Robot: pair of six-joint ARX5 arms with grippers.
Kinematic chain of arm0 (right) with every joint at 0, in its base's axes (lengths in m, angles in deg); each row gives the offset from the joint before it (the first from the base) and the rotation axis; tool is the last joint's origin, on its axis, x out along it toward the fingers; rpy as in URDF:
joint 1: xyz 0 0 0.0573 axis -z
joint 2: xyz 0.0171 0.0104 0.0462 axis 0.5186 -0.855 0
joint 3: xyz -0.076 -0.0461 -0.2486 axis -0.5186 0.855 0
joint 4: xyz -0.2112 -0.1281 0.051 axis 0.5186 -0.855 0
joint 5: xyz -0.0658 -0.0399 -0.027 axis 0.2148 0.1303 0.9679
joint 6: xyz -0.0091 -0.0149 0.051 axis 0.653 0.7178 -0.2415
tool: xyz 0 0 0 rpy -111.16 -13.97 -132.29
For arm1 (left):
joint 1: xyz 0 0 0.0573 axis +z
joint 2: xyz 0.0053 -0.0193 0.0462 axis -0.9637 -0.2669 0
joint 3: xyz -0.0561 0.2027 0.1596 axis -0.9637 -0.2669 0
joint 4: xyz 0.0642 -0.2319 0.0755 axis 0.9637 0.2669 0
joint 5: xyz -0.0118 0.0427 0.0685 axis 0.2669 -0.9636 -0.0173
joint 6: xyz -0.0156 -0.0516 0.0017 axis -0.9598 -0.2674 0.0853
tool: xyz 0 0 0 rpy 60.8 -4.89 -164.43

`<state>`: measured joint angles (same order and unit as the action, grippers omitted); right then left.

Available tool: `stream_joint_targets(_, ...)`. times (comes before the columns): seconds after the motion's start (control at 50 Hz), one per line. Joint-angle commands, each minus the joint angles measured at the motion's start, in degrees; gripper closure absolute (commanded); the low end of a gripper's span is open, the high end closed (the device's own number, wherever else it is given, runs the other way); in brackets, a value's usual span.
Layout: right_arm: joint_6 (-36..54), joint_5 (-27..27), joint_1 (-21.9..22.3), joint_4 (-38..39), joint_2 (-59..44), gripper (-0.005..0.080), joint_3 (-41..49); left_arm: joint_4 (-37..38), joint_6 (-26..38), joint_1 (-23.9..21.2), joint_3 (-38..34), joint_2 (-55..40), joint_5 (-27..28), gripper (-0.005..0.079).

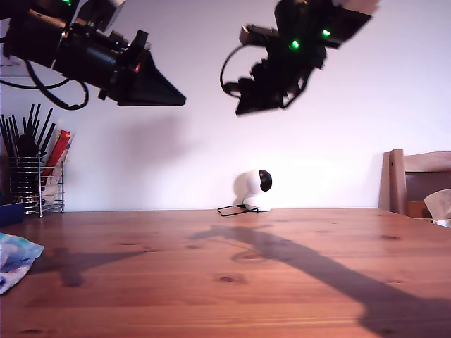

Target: Fold the socks in front of you. After folding them, place them to the left side.

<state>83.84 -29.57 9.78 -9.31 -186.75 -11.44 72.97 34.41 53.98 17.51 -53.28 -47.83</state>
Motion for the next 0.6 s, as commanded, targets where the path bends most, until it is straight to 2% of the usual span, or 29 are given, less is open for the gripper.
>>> stream_joint_targets(0.0,-1.6,-1.0,-0.3,2.5,6.8,0.0764,2.7,-0.9,0.3,-1.4,-0.9,-0.2,-0.3,0.0762)
stream_joint_targets(0.2,-2.2,-3.7,-1.2,1.4,15.0,0.0764,10.7,-0.9,0.1,-5.0,-0.9,-0.2,-1.4,0.0762)
stream_joint_targets(0.38,-3.3,-7.6,-1.4,-2.7,22.2,0.0764,15.7,0.0,-0.8,-7.1,-0.9,1.7,-2.6,0.0762)
stream_joint_targets(0.58,-3.3,-11.6,-2.1,-5.3,29.7,0.0764,20.0,6.1,-0.8,-8.3,-1.0,8.4,-5.1,0.0762)
